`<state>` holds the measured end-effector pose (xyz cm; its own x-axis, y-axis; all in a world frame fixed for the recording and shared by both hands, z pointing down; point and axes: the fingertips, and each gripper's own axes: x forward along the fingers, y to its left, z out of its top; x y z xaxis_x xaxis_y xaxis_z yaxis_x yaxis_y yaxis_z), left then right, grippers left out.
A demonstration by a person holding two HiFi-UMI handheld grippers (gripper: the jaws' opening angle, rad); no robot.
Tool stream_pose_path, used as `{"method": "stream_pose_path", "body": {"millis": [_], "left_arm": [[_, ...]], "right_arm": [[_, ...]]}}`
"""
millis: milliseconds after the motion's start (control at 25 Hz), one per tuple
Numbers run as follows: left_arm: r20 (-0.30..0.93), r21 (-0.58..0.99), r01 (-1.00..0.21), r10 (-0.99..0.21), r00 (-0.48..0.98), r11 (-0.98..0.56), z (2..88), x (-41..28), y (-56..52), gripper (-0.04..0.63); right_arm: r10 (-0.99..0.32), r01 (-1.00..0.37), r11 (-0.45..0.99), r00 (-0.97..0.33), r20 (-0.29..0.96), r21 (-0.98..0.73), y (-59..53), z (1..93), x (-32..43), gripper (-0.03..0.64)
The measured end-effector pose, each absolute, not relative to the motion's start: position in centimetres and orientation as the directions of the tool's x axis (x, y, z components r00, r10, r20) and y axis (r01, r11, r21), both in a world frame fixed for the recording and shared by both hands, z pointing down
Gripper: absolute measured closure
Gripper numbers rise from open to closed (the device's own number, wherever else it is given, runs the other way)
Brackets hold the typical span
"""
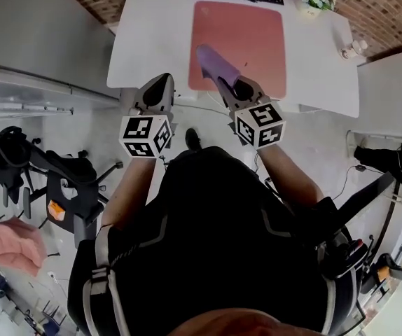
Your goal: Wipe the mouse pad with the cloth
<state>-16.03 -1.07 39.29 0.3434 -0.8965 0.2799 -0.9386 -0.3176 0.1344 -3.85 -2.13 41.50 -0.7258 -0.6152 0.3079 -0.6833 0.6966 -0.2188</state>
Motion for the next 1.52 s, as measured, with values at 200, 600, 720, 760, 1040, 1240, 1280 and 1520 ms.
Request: {"method": "stream_pose_path", "body": {"millis": [200,600,720,760,1040,1240,1280,1520], "left_arm": [[0.321,0.156,-0.942,-0.887,0.333,-0.298,41.5,-18.8,-2.1,0.592],[0.381,0.216,-0.929,-0.850,0.365,-0.302,47.1,-22.7,-3.5,0.592],[0.402,0.226,-0.923,-0.833,0.380,-0.311,48.3,-22.8,-3.7,0.592],[0.408,0.226,-0.921,-0.828,0.384,-0.316,48.6,-22.7,-3.8,0.592],[0.464,0.196,-0.936,-0.813,0.352,-0.293,50.3,-22.6,-5.0,0.592],[0.498,0.194,-0.943,-0.801,0.333,-0.271,51.4,-21.6,-5.6,0.592],[0.500,0.199,-0.942,-0.798,0.335,-0.270,51.5,-21.3,-5.8,0.592],[0.513,0.211,-0.943,-0.792,0.332,-0.259,52.8,-20.5,-6.3,0.592]], "right_arm": [[-0.538,-0.643,0.702,-0.761,0.363,-0.307,-3.2,45.4,-8.2,0.558],[-0.420,-0.624,0.667,-0.765,0.488,-0.406,-4.0,53.9,-14.3,0.558],[-0.403,-0.631,0.646,-0.760,0.511,-0.430,-4.6,55.9,-14.9,0.558],[-0.394,-0.631,0.632,-0.761,0.514,-0.450,-4.9,56.6,-15.0,0.558],[-0.347,-0.649,0.552,-0.750,0.563,-0.524,-7.1,60.8,-14.8,0.558],[-0.312,-0.663,0.531,-0.732,0.605,-0.528,-7.9,63.1,-14.6,0.558],[-0.312,-0.671,0.525,-0.724,0.616,-0.523,-8.1,63.5,-14.4,0.558],[-0.299,-0.687,0.507,-0.706,0.642,-0.520,-8.7,65.0,-13.6,0.558]]}}
